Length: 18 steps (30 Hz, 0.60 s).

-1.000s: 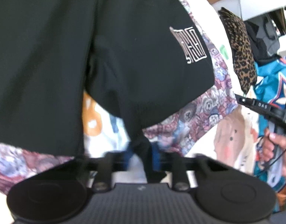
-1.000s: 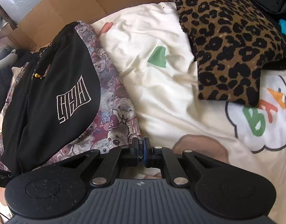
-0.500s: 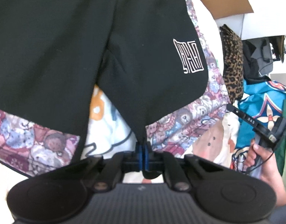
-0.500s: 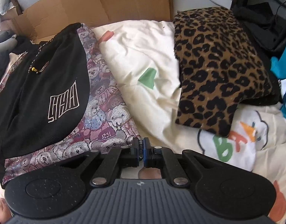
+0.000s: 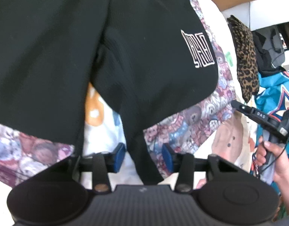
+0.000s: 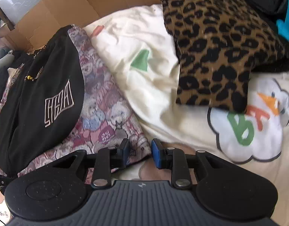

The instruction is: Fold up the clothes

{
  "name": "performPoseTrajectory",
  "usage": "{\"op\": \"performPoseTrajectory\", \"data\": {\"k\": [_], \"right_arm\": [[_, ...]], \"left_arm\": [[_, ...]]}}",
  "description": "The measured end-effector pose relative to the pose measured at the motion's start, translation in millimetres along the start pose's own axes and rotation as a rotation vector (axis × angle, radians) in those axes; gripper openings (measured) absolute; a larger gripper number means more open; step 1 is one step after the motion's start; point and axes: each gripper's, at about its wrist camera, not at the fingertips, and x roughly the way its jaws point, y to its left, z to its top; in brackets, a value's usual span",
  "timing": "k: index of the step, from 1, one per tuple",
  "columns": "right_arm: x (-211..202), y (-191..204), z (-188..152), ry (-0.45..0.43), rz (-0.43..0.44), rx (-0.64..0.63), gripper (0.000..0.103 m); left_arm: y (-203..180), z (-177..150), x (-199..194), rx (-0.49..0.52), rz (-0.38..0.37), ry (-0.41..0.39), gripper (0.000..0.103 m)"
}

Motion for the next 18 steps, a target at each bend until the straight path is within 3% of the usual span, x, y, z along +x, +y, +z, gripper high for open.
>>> {"op": "performPoseTrajectory", "data": {"k": [4, 5, 6, 7, 11, 18], "right_arm": [[3, -5, -3, -0.018, 0.028, 0.028, 0.034], [3, -6, -2, -0.02, 0.038, 0.031, 0.03], [3, -7, -1, -0.02, 0.047, 0.033, 0.018], [3, -7, 0, -0.017, 0.051, 0.031, 0.002], [-6, -3, 8, -0.015, 0.024, -0.015, 0.002], [-49, 10, 35, -0.097, -0.054, -0.048, 0.002]], "left_arm": [[1, -6, 5, 0.001, -0.036, -0.001, 0.038], [1, -7, 6, -0.005, -0.061, 0.007, 0.017], [2, -9, 8, -0.011, -0.085, 0.023, 0.007], [0, -10, 10, -0.011, -0.104, 0.039, 0.007], [-8, -15, 5, 0.023, -0.181, 0.052, 0.003], [-13, -6, -23, 0.044, -0.319, 0.044, 0.002]]}}
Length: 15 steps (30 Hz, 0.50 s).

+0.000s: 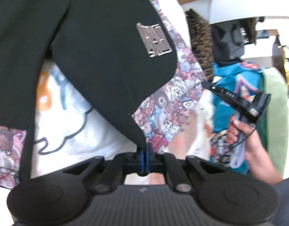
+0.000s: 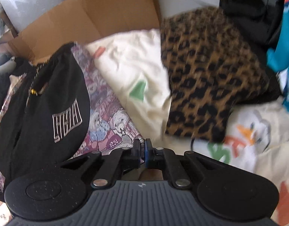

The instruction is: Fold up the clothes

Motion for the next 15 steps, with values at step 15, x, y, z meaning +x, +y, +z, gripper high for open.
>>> {"op": "performPoseTrajectory", "data": {"k": [15], "right_arm": [[48, 14, -18, 0.144, -0.027, -0.078, 0.007]], "left_arm": [[29, -5, 12, -0.016, 0.201, 0.088, 0.003]]}}
